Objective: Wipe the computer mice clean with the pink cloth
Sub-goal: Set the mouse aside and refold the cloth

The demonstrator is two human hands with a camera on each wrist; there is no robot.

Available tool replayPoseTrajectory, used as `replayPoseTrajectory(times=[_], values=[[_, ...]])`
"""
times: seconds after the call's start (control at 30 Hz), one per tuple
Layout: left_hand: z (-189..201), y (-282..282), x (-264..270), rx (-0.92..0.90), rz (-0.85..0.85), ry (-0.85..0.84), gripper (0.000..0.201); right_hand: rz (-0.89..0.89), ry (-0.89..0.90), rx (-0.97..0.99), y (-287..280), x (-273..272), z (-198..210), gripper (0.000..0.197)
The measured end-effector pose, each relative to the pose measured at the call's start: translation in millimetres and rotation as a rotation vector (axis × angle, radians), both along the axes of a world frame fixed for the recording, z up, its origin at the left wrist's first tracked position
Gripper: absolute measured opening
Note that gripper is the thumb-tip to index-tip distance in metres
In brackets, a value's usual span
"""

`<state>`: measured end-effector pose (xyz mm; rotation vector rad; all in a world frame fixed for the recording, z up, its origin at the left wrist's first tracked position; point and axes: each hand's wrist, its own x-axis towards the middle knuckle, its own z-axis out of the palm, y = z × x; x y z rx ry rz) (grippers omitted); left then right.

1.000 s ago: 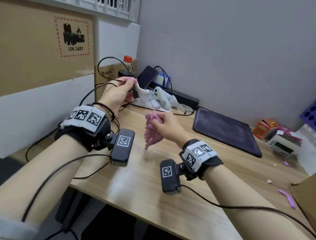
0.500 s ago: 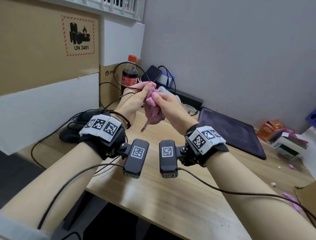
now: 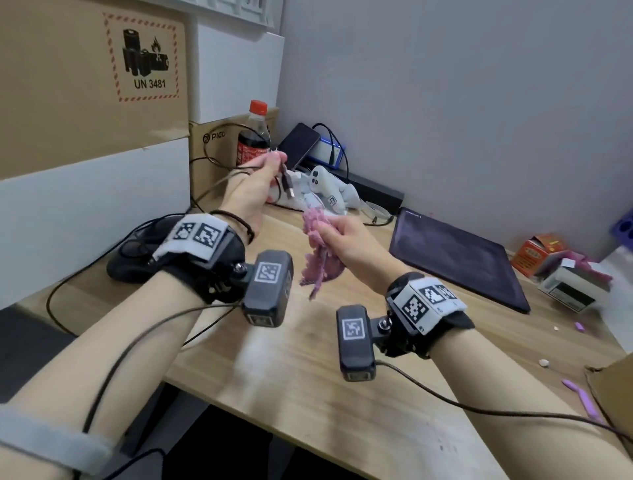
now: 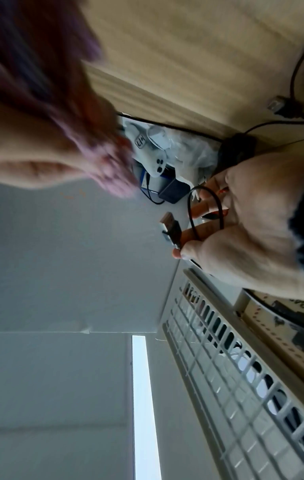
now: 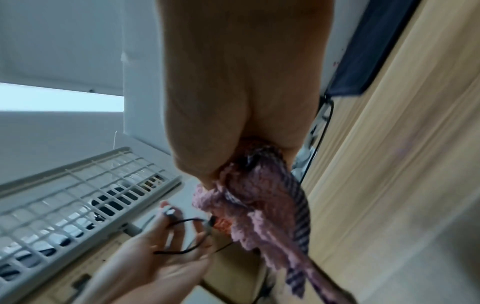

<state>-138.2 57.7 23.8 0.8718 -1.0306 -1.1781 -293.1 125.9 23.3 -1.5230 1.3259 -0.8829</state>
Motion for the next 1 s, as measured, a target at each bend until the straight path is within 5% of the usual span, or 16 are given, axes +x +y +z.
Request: replayPoseTrajectory(times=[0.23,0.43,0.7,0.87,1.0], values=[[-3.3,-0.1,-3.2,-0.059,0.041,-0.105,0.024,-0.172,0.076,-0.104,-10.4,-15.3,5.2,0.035],[-8.8,8.4,-12.6,-0.114,-0.014,-0.120,0.014,-0.115,0.166,-0.213,-26.9,12.3,23.1,0.041],[-20.1,7.7,-9.2,-0.040,-0.011,-0.099,0.011,-0.001,0.009,-0.080,-19.2,18.4,14.1,0.036],[-16.0,-8.7,12.6,0.092,0.092,-0.045,0.014,-0.044,0.222,-0.058,-5.8,-5.7,-4.4,0.026],[-13.2,-6.0,13.0,0.046,0.042,-0.078,0.011,-0.154,0.217,-0.086,-13.2,-15.4,-0.8,0.033]])
